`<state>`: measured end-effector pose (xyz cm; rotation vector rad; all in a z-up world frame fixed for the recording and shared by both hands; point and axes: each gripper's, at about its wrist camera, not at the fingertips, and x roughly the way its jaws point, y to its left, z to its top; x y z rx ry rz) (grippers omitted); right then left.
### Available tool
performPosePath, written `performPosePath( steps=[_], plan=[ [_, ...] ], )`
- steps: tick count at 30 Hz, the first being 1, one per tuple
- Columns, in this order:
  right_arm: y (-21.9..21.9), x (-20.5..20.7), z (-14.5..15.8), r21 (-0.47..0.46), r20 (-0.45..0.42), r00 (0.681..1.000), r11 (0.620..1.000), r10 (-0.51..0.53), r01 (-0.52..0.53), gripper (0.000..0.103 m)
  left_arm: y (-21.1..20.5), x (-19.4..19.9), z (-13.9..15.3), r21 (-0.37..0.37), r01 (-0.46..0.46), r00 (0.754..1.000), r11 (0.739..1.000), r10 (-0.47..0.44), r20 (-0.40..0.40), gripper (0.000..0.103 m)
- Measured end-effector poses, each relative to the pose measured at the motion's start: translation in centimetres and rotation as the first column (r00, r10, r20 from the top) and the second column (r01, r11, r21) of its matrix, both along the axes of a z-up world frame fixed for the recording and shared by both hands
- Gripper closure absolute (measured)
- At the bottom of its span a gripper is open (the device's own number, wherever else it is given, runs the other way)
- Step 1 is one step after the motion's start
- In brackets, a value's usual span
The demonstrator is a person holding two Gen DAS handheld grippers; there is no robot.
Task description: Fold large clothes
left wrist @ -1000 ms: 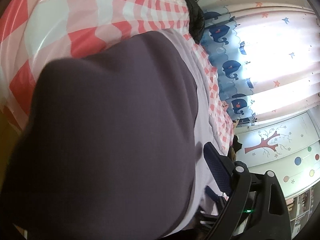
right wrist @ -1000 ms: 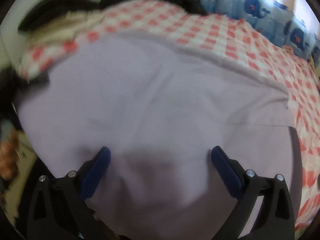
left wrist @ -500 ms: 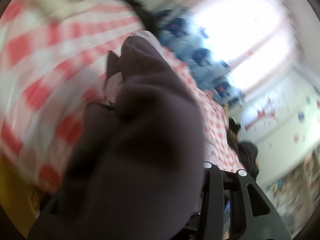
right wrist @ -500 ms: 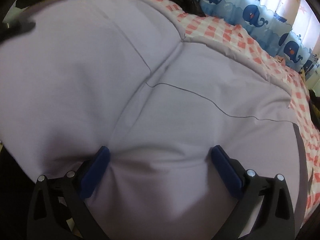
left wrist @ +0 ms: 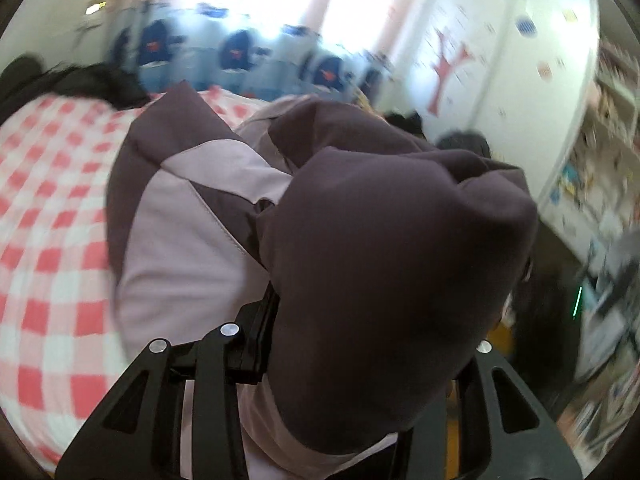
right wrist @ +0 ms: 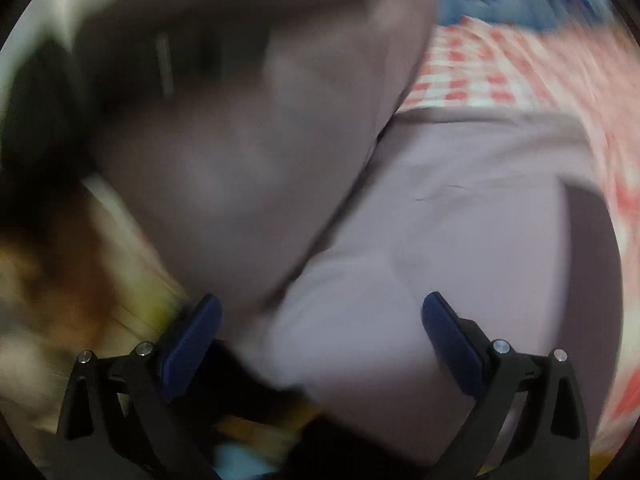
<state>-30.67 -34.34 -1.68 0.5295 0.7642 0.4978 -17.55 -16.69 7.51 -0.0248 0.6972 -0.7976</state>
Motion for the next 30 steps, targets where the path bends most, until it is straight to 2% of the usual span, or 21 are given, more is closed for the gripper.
performPosePath(
  steps=[1,3,5,7,9,10,11,12,14,16,17,18,19,20,21,22,23,25,26,28,30],
  plan=[
    [-4.3,-0.7,0.3,0.115,-0.004,0.998,0.991,-0.069,0.069,0.006,-2.2,-0.5,-0.6,0.046,0.029,0.999,0.999,-0.03,0.024,0.067],
    [-8.6,-1.0,1.3,0.17,0.007,0.991,0.977,-0.13,0.127,0.006,-5.7,-1.5,-1.8,0.128,0.074,0.995,0.989,-0.082,0.058,0.067],
    [-11.7,-0.6,4.1,0.135,0.053,0.982,0.975,-0.184,0.175,0.006,-8.8,-3.5,-3.3,0.218,0.103,0.987,0.971,-0.127,0.098,0.067],
    [-12.6,1.2,6.6,0.078,0.076,0.982,0.983,-0.171,0.165,0.006,-12.5,-4.8,-4.6,0.317,0.119,0.969,0.941,-0.18,0.169,0.066],
    [-11.2,4.1,9.2,-0.078,0.087,0.987,0.987,-0.133,0.14,0.006,-14.5,-5.3,-5.0,0.362,0.122,0.958,0.924,-0.205,0.2,0.065],
    [-10.3,5.2,9.7,-0.151,0.085,0.99,0.981,-0.112,0.124,0.006,-15.2,-6.5,-5.2,0.382,0.122,0.953,0.916,-0.216,0.212,0.065],
    [-9.3,7.2,9.9,-0.229,0.061,0.994,0.969,-0.086,0.098,0.006,-14.9,-9.9,-5.7,0.397,0.123,0.949,0.91,-0.225,0.223,0.064],
    [-8.5,8.7,9.7,-0.281,0.036,0.997,0.956,-0.075,0.082,0.006,-14.9,-10.3,-6.0,0.41,0.123,0.945,0.904,-0.233,0.231,0.063],
    [-6.7,12.2,8.3,-0.424,-0.042,0.998,0.905,-0.056,0.033,0.006,-14.6,-11.5,-6.3,0.441,0.129,0.933,0.888,-0.259,0.249,0.059],
    [-5.1,14.1,5.8,-0.584,-0.123,0.989,0.811,-0.079,-0.008,0.006,-13.4,-12.7,-6.0,0.451,0.171,0.93,0.876,-0.295,0.219,0.057],
    [-5.0,14.2,4.5,-0.612,-0.147,0.986,0.79,-0.082,-0.026,0.006,-13.0,-12.8,-5.7,0.449,0.199,0.929,0.871,-0.313,0.196,0.056],
    [-5.4,14.3,3.4,-0.595,-0.169,0.981,0.803,-0.091,-0.028,0.006,-11.9,-13.1,-5.1,0.44,0.235,0.928,0.866,-0.335,0.162,0.056],
    [-5.7,13.4,2.6,-0.608,-0.173,0.979,0.794,-0.112,-0.016,0.006,-10.6,-13.0,-4.1,0.402,0.287,0.93,0.87,-0.354,0.102,0.056],
    [-5.9,12.9,2.1,-0.635,-0.165,0.978,0.772,-0.13,-0.005,0.006,-9.0,-13.3,-3.4,0.358,0.312,0.934,0.88,-0.354,0.056,0.056],
    [-6.4,12.7,1.6,-0.639,-0.164,0.976,0.769,-0.141,0.004,0.006,-7.9,-11.5,-2.4,0.299,0.329,0.938,0.896,-0.346,0.005,0.056],
    [-6.8,12.2,1.1,-0.654,-0.167,0.972,0.757,-0.164,0.015,0.006,-6.1,-10.2,-1.3,0.21,0.325,0.945,0.922,-0.321,-0.053,0.056],
    [-7.2,12.1,0.7,-0.672,-0.169,0.969,0.74,-0.18,0.02,0.006,-4.8,-8.7,-0.3,0.143,0.285,0.958,0.948,-0.277,-0.076,0.054],
    [-7.6,11.1,-0.4,-0.723,-0.179,0.959,0.69,-0.219,0.023,0.006,-2.1,-5.1,1.0,0.035,0.181,0.978,0.983,-0.176,-0.115,0.053],
    [-7.9,10.7,-1.0,-0.732,-0.182,0.955,0.68,-0.232,0.026,0.006,-1.4,-3.3,1.3,0.004,0.137,0.983,0.991,-0.135,-0.127,0.05],
    [-8.4,10.2,-1.4,-0.716,-0.182,0.953,0.697,-0.242,0.04,0.006,-1.3,0.7,1.5,-0.051,0.051,0.988,0.997,-0.058,-0.145,0.046],
    [-8.8,9.2,-1.3,-0.691,-0.168,0.952,0.719,-0.256,0.071,0.006,-3.2,2.1,0.5,-0.055,0.065,0.98,0.996,-0.074,-0.185,0.046]
  ],
)
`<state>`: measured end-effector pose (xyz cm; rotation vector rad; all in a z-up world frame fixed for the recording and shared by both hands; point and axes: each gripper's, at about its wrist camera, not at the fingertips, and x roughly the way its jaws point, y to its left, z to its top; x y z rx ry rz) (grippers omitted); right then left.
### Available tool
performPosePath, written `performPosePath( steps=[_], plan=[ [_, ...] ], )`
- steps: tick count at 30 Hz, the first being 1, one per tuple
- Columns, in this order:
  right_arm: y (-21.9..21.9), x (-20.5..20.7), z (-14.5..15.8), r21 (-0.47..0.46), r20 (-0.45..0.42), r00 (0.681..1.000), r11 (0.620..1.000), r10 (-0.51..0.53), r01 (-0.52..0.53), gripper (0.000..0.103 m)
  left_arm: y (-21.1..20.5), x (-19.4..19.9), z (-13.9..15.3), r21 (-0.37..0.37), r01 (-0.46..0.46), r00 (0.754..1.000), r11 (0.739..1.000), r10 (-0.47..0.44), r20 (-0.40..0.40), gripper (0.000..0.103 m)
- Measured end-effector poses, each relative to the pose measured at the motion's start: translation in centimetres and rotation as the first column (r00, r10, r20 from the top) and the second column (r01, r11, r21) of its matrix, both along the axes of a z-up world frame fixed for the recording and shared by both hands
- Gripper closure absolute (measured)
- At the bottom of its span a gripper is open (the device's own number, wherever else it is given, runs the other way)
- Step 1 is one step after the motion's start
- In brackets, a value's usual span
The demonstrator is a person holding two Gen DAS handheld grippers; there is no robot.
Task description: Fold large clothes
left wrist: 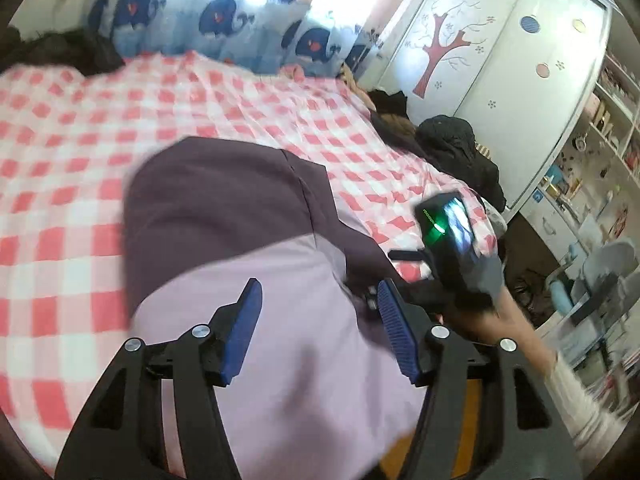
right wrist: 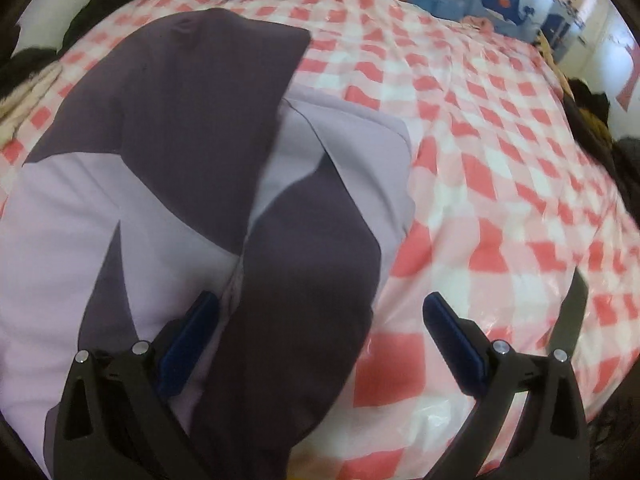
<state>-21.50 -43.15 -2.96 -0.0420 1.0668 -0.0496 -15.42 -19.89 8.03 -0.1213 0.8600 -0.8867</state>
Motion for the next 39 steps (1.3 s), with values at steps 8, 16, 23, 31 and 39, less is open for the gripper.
performPosePath(
  steps=[8,16,23,31,39],
  plan=[
    [-4.4,-0.4,5.8,0.305,0.121,0.99,0.952,-0.067,0.027,0.006,-7.8,-3.6,-5.9,0.252,0.159,0.984,0.955,-0.175,0.042,0.034],
    [-1.5,6.3,-1.4,0.318,-0.034,0.999,0.947,-0.023,0.033,0.005,-7.7,-2.4,-5.9,0.193,0.227,0.974,0.955,-0.226,-0.029,0.027],
    [-0.5,3.7,0.9,0.197,-0.02,0.999,0.979,-0.047,0.05,0.006,5.3,2.3,-3.1,-0.021,-0.117,0.986,0.993,0.113,-0.126,0.01],
    [-1.6,1.5,-1.6,0.351,0.011,0.988,0.926,-0.155,0.141,0.005,6.4,6.6,-13.5,-0.067,-0.177,0.892,0.982,0.131,-0.434,0.007],
    [1.8,-1.3,-2.1,0.527,0.251,0.927,0.842,-0.28,0.112,0.005,7.7,4.1,-8.8,-0.097,-0.075,0.985,0.992,0.059,-0.16,0.007]
  ],
)
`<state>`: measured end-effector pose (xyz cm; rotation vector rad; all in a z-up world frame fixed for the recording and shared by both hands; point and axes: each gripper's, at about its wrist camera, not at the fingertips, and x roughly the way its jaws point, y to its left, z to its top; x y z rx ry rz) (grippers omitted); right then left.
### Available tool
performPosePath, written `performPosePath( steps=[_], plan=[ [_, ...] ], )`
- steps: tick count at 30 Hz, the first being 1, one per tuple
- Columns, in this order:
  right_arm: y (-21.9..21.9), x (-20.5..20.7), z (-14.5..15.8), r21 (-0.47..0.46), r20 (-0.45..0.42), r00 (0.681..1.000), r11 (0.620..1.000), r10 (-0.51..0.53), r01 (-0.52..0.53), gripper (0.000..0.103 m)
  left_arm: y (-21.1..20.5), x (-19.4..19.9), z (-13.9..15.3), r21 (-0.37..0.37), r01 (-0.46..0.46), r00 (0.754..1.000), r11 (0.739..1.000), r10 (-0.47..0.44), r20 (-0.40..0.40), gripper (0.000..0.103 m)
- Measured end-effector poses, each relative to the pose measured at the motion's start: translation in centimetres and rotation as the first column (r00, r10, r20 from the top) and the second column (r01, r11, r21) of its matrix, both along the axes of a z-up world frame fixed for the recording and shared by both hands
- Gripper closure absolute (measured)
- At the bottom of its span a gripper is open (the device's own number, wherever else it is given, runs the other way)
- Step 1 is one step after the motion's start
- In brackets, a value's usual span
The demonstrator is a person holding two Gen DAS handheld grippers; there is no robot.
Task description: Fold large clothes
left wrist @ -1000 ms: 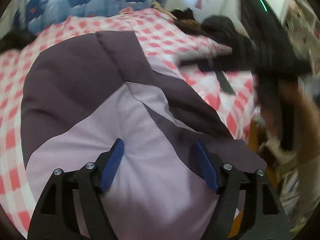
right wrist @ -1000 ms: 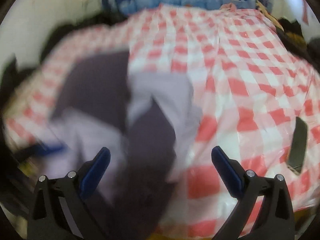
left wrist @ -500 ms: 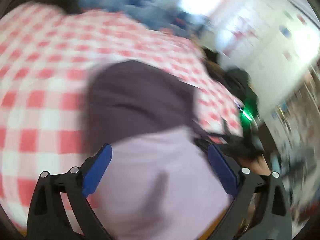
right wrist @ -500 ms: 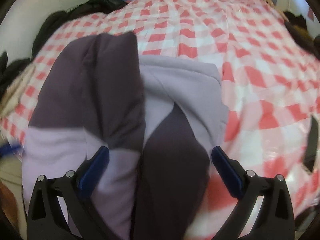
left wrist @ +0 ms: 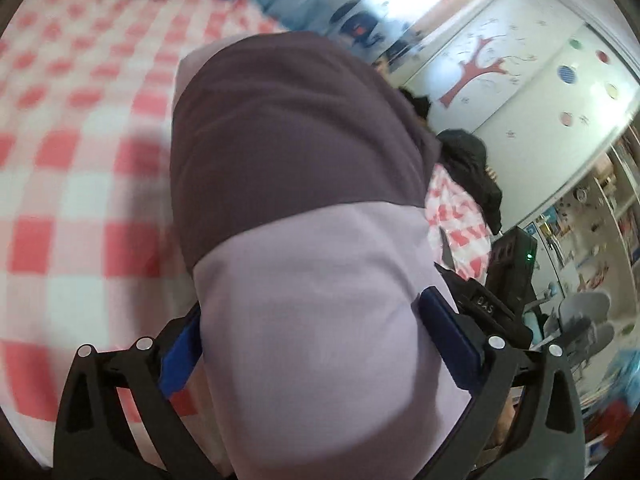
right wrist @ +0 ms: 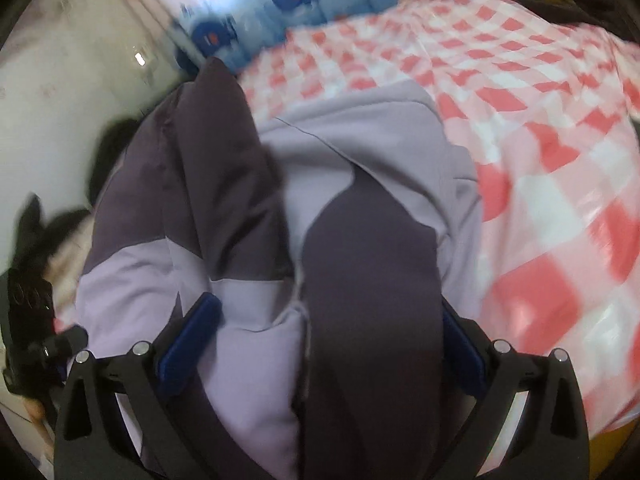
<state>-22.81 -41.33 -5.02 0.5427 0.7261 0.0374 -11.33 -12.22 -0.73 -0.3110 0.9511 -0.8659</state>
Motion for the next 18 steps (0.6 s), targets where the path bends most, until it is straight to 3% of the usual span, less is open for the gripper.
performPosePath(
  steps=[4,7,8,9,10,12,13,15,18],
  plan=[
    [4.9,3.6,3.4,0.042,0.133,0.988,0.995,0.081,-0.087,0.005,5.1,0.9,4.6,0.014,-0.083,0.983,0.996,0.08,0.163,0.008],
    [10.2,9.2,6.0,0.048,0.208,0.963,0.982,0.169,-0.183,0.005,11.4,2.7,7.2,0.057,-0.203,0.948,0.978,0.181,0.263,0.01],
    [11.9,10.9,6.2,0.05,0.216,0.956,0.976,0.199,-0.214,0.005,13.3,3.5,7.3,0.111,-0.249,0.931,0.962,0.207,0.301,0.01],
    [14.0,12.8,6.0,0.03,0.191,0.954,0.97,0.232,-0.242,0.005,14.7,4.5,6.6,0.197,-0.271,0.929,0.942,0.203,0.308,0.01],
    [16.3,14.6,5.2,-0.025,0.112,0.959,0.965,0.262,-0.261,0.005,15.8,5.8,5.3,0.304,-0.281,0.943,0.91,0.203,0.265,0.01],
    [20.6,17.2,2.1,-0.151,-0.056,0.941,0.929,0.333,-0.338,0.005,17.4,7.0,3.1,0.387,-0.259,0.959,0.885,0.19,0.209,0.02],
    [21.5,17.7,0.8,-0.157,-0.086,0.929,0.916,0.359,-0.368,0.005,18.2,7.2,2.4,0.405,-0.253,0.963,0.879,0.19,0.189,0.021],
    [21.7,17.7,-0.9,-0.105,-0.109,0.922,0.918,0.371,-0.382,0.005,19.6,7.1,3.6,0.354,-0.301,0.947,0.885,0.232,0.223,0.021],
    [19.8,17.2,-1.4,-0.101,-0.138,0.932,0.931,0.336,-0.351,0.005,20.6,7.2,6.1,0.189,-0.35,0.923,0.918,0.304,0.235,0.021]
  ],
)
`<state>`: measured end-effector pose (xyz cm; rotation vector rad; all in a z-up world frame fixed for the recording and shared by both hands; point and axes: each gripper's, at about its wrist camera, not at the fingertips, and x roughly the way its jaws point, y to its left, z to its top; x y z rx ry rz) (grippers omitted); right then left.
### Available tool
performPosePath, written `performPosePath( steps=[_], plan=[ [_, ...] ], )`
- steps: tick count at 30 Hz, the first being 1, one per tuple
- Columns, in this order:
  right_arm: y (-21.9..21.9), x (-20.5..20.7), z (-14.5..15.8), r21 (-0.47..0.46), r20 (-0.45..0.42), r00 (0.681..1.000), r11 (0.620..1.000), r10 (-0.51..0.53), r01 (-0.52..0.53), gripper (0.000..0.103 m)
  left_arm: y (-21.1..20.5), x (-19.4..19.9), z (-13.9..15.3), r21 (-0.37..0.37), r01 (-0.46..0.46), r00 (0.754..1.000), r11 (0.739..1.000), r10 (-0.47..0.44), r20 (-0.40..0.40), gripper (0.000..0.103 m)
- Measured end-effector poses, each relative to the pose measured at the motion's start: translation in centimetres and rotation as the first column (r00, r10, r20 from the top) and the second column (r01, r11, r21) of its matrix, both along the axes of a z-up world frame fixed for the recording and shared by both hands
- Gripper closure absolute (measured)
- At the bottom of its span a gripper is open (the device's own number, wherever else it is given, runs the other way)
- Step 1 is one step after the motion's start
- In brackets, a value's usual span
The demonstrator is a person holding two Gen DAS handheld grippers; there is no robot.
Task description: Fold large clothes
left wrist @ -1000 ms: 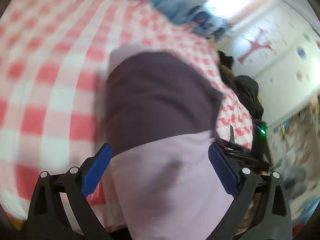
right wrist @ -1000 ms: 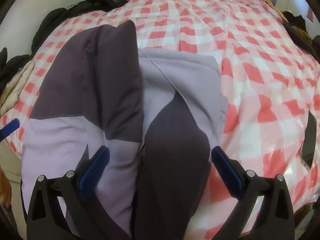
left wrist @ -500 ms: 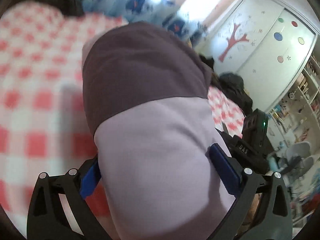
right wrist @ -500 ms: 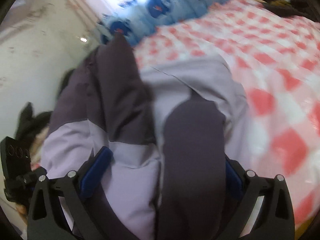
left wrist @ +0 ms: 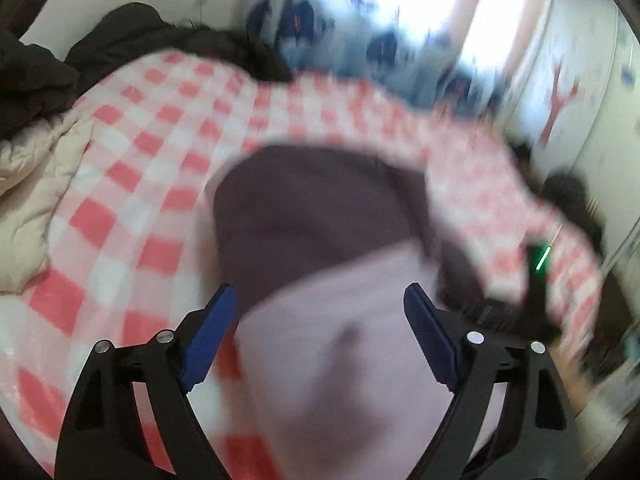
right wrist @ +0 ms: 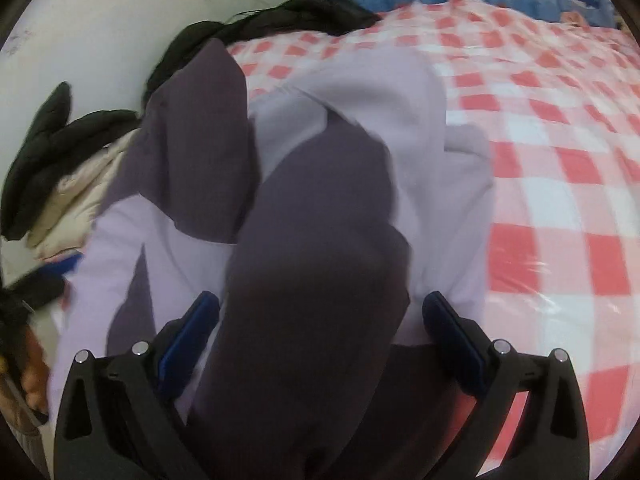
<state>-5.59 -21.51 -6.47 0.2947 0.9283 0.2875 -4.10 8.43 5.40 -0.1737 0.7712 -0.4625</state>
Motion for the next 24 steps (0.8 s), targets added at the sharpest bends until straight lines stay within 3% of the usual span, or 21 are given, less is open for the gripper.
performPosePath(
  steps=[2,4,5,8,10,13,16,19,20,21,22,24],
  plan=[
    [-0.6,-0.4,-0.2,-0.027,-0.014,1.0,1.0,0.001,-0.001,0.005,-1.4,1.4,0.3,-0.062,0.027,1.0,0.998,-0.027,0.002,0.017],
    [-0.7,-0.7,0.0,-0.058,-0.016,1.0,0.998,-0.001,0.0,0.005,-3.9,2.4,-1.1,-0.038,0.081,0.996,0.996,-0.082,-0.033,0.017],
    [-0.9,-0.7,0.2,-0.095,-0.024,1.0,0.995,-0.005,0.003,0.005,-5.7,2.7,-2.6,-0.004,0.121,0.99,0.993,-0.121,-0.068,0.015],
    [-1.1,-0.6,1.2,-0.121,-0.093,0.996,0.993,0.003,-0.014,0.006,-9.2,1.1,-4.8,0.197,0.118,0.993,0.973,-0.121,0.004,0.01],
    [-0.9,-1.3,5.0,-0.156,0.017,1.0,0.988,-0.003,0.006,0.006,-9.7,0.5,-4.8,0.216,0.133,0.99,0.967,-0.142,0.027,0.009],
    [0.1,-0.6,10.5,-0.131,0.197,0.98,0.991,-0.014,0.041,0.006,-9.8,0.2,-4.7,0.213,0.145,0.987,0.966,-0.156,0.038,0.009],
    [3.1,3.5,12.6,-0.178,0.206,0.978,0.984,0.017,0.021,0.006,-10.0,-0.7,-4.5,0.217,0.139,0.986,0.966,-0.155,0.059,0.009],
    [3.5,7.4,8.9,-0.266,0.131,0.99,0.96,-0.056,0.089,0.005,-9.2,-0.4,-4.0,0.149,0.161,0.985,0.976,-0.169,0.045,0.009],
    [2.3,8.7,4.7,-0.239,0.046,0.993,0.964,-0.105,0.113,0.005,-8.9,-0.1,-3.8,0.095,0.185,0.982,0.978,-0.189,0.029,0.009],
    [1.1,9.6,2.4,-0.192,0.022,0.993,0.974,-0.117,0.119,0.005,-8.6,0.1,-3.8,0.053,0.198,0.98,0.979,-0.199,0.016,0.009],
    [-0.3,8.9,0.2,-0.126,0.023,0.988,0.98,-0.152,0.154,0.005,-8.7,0.2,-4.0,0.051,0.2,0.98,0.978,-0.201,0.009,0.009],
    [-2.0,8.6,-0.8,-0.084,0.008,0.985,0.981,-0.174,0.174,0.005,-9.7,-0.1,-4.5,0.121,0.203,0.978,0.972,-0.206,0.016,0.008]
  ],
)
